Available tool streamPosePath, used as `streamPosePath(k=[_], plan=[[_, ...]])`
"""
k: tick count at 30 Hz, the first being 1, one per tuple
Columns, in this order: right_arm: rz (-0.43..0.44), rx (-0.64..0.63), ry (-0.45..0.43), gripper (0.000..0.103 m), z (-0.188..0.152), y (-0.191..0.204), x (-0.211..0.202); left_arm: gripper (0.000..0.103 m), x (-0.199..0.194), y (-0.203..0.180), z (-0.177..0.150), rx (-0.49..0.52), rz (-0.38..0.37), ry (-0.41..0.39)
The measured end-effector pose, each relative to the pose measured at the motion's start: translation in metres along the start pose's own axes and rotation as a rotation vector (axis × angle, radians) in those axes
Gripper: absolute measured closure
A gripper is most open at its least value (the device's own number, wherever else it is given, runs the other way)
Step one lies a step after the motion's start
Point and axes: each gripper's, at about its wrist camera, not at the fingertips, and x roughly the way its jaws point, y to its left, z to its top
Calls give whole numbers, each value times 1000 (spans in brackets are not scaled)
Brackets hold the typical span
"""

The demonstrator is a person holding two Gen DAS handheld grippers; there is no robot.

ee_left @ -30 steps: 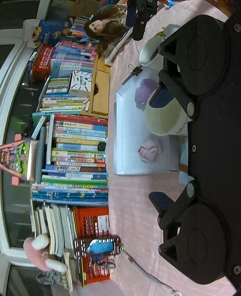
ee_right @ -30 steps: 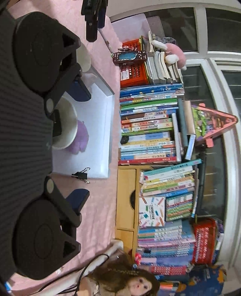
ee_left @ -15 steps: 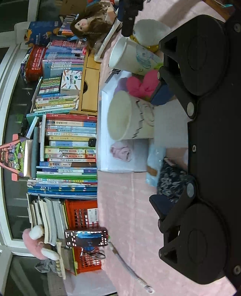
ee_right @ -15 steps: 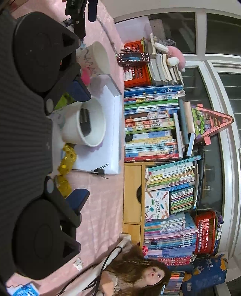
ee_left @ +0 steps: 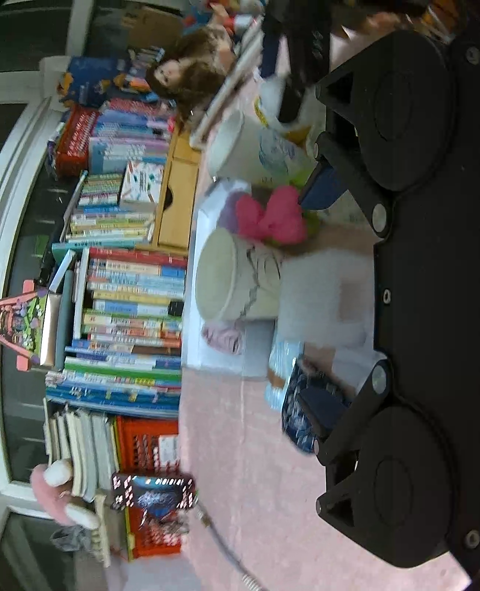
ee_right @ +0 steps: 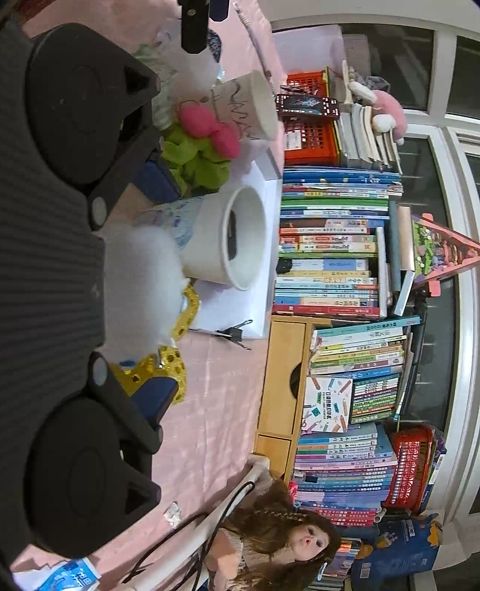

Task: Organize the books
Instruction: 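Grasp the white foam cube with the left tool while the right tool grasps the white fluffy ball, then carry the foam cube with the left tool into the box while the right tool places the fluffy ball there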

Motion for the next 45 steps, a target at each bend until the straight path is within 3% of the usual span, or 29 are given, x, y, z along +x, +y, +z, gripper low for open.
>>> streamPosePath(k=[9,14,23,40,45], plan=[[-6,-9,38,0,-8,3,6,1,15,-15,-6,41,8,25],[1,-1,60,0,-10,5,9,15,22,-15,-10,16,-2,45],[-11,1,69,1,-11,6,12,29,25,-11,-11,4,13,47],[-38,-26,80,8,-11,10,14,32,35,-13,-14,34,65,69],[-49,-32,79,15,-11,10,14,46,38,-12,-13,35,86,72]])
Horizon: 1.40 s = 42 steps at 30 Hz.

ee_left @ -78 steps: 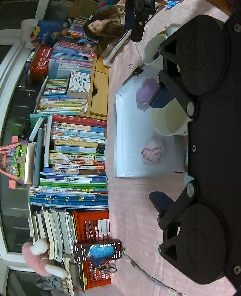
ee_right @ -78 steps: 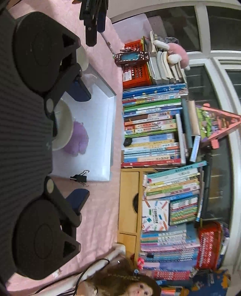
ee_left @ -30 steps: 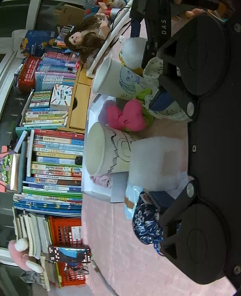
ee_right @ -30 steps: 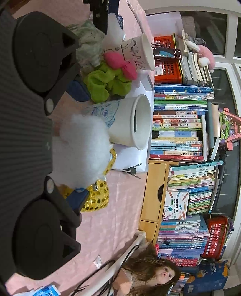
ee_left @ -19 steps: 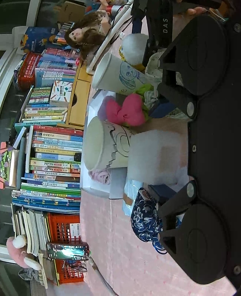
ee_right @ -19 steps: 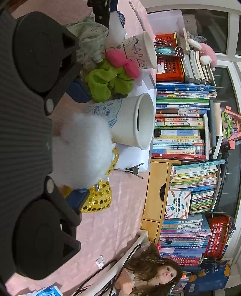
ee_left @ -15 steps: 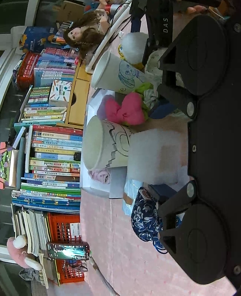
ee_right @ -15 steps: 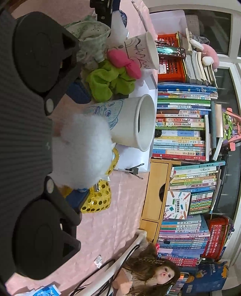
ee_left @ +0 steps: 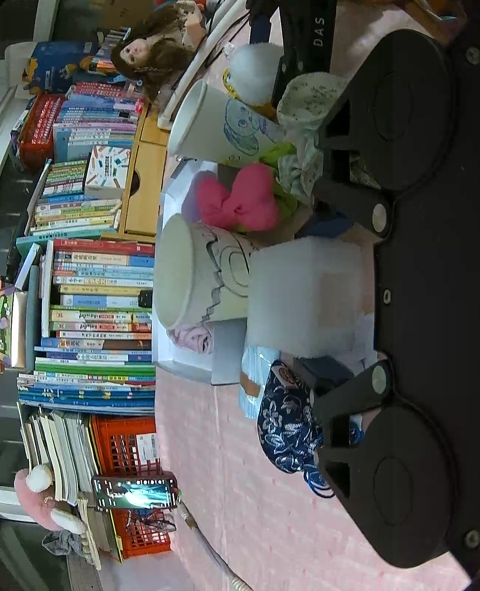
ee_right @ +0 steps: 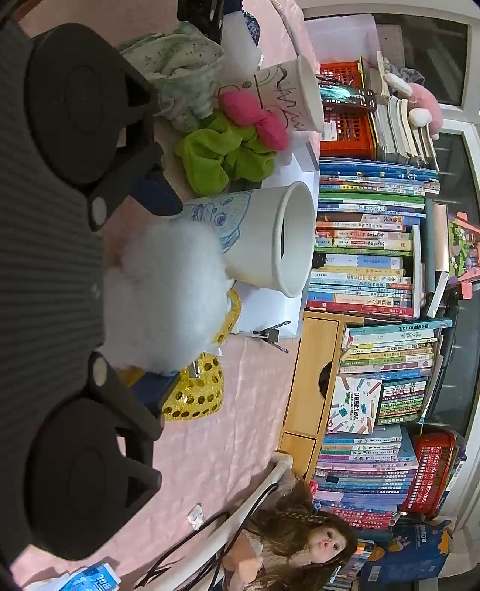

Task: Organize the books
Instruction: 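Carry the foam cube with the left tool into the box while the right tool places the fluffy ball there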

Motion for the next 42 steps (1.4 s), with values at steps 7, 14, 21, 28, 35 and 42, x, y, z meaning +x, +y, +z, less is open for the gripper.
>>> streamPosePath(k=[7,14,21,28,35,42], plan=[[-12,18,-17,27,2,-3,-5,47,-14,-6,5,41,40,-52],[4,39,-73,27,16,-8,-23,47,-43,-3,21,42,9,-110],[14,63,-121,27,38,-20,-40,47,-68,18,49,11,-15,-163],[16,82,-150,27,69,-37,-40,47,-59,42,100,-30,-34,-167],[21,77,-116,27,108,-43,-3,47,-3,54,153,-92,-111,-46],[96,111,9,27,140,-42,55,47,63,40,191,-52,-94,67]])
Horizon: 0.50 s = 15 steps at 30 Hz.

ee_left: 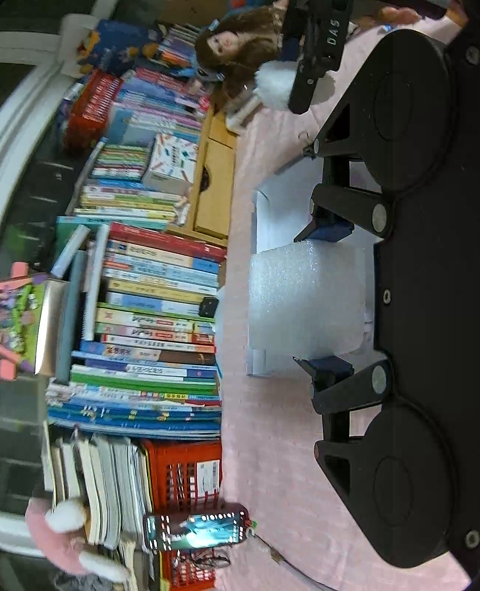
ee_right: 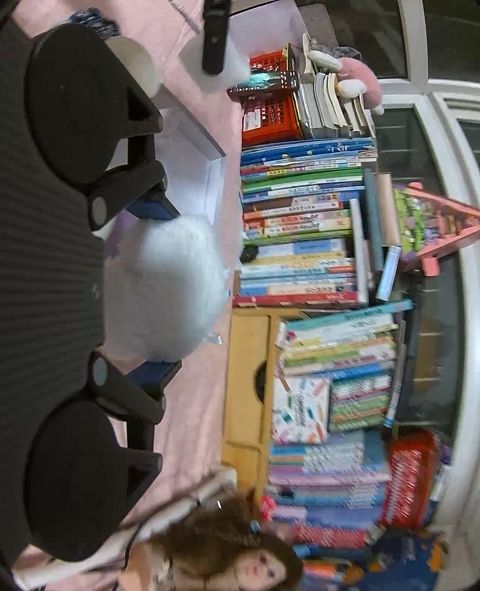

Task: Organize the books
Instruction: 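Carry the foam cube with the left tool into the box while the right tool places the fluffy ball there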

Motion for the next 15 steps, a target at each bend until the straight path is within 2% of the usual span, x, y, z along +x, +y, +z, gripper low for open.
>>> streamPosePath(k=[6,9,15], plan=[[80,47,97,27,26,2,46,47,56,-10,19,27,33,100],[92,57,151,27,32,3,71,47,81,-11,23,18,27,155],[22,8,244,27,43,11,115,47,123,-7,30,-24,10,245]])
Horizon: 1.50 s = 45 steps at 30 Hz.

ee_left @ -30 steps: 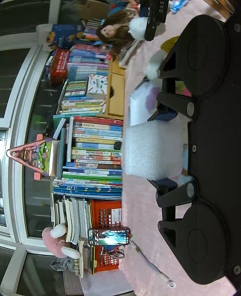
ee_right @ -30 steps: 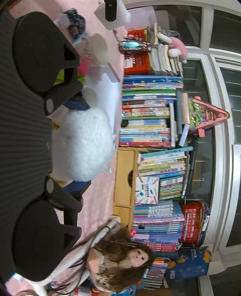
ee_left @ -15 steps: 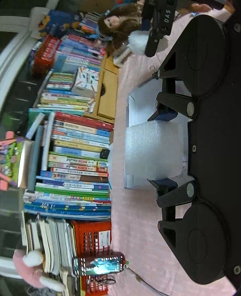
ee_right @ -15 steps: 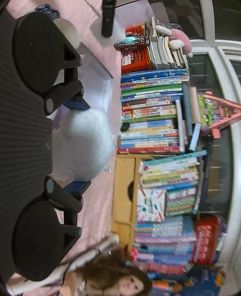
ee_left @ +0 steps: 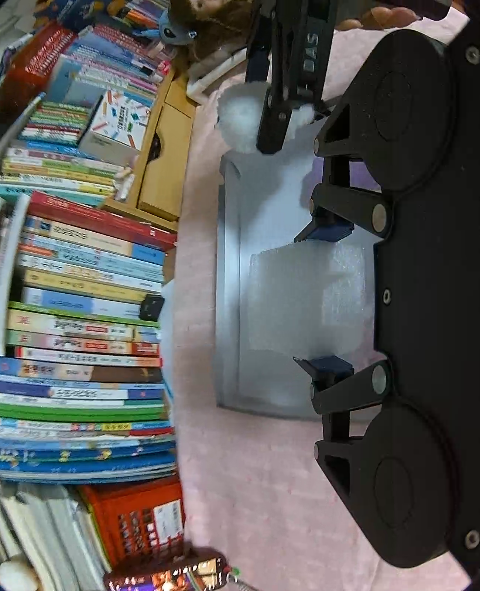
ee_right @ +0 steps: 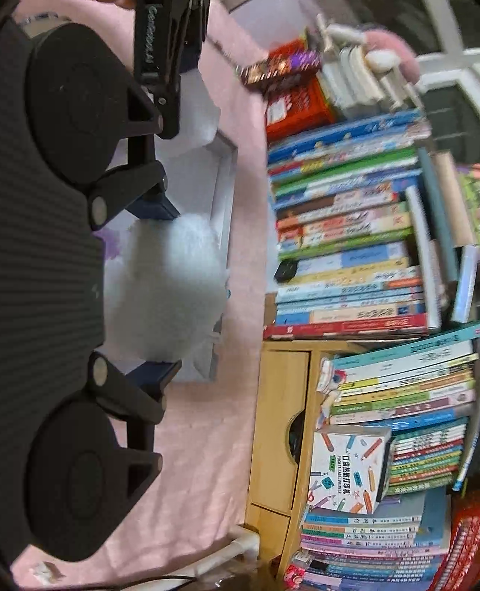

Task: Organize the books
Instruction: 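Carry the foam cube with the left tool into the box while the right tool places the fluffy ball there, then open both tools and withdraw them from the box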

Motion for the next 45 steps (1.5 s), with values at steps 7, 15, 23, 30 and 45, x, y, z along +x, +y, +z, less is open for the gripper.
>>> streamPosePath(k=[7,15,23,30,45], plan=[[-43,-44,109,27,4,11,37,47,32,4,5,-25,13,65],[-60,-49,180,27,6,12,56,47,48,7,10,-39,16,151],[-67,-57,273,25,8,15,70,45,64,4,12,-20,19,233],[-56,-42,297,18,5,12,74,39,65,7,12,-34,11,255],[-21,-19,180,8,3,11,27,21,1,-4,2,50,-24,91]])
